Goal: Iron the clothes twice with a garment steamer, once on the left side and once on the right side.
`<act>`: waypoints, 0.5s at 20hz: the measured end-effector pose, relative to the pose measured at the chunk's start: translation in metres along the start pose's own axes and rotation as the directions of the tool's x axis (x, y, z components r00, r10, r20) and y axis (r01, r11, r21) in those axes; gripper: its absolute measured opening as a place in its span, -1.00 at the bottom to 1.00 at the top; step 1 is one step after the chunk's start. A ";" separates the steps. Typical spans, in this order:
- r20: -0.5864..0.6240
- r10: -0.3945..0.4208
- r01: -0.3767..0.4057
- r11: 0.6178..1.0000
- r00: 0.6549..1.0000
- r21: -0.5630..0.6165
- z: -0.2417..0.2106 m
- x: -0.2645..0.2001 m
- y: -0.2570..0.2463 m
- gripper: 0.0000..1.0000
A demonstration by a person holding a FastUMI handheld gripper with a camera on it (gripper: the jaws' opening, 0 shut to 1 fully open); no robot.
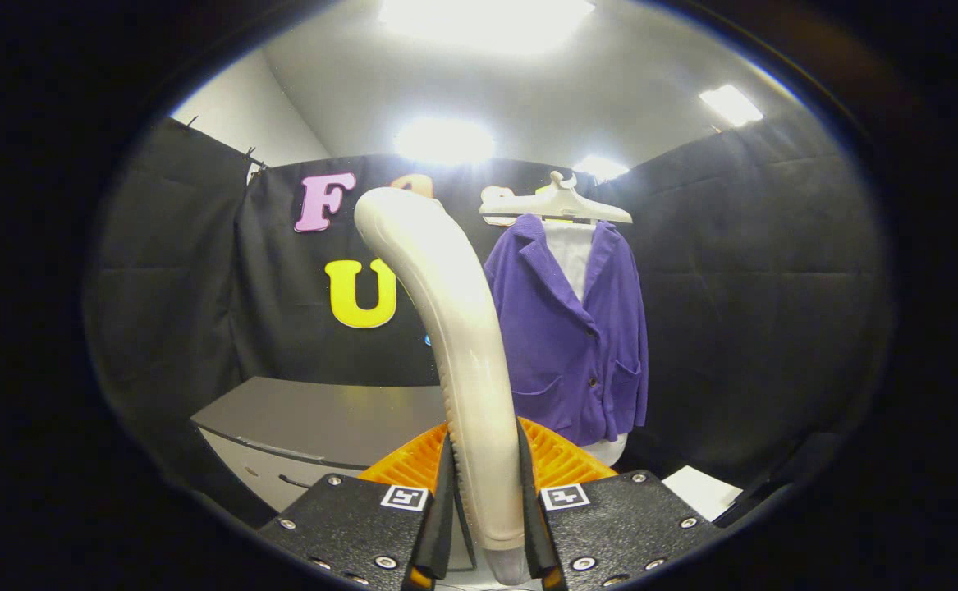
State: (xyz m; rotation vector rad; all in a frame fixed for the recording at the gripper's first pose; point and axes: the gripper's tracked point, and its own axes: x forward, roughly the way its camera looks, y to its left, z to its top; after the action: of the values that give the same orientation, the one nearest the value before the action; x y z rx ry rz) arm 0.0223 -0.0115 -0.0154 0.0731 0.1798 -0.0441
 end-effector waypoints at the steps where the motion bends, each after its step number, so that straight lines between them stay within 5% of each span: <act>1: 0.007 0.014 -0.015 1.000 1.000 0.011 0.000 -0.006 0.007 -0.29; 10: 0.061 0.066 -0.074 0.988 0.996 0.133 0.008 -0.030 0.027 -0.28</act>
State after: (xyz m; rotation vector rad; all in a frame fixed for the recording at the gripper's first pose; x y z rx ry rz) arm -0.0039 0.0163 -0.0004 0.2129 0.1173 0.0117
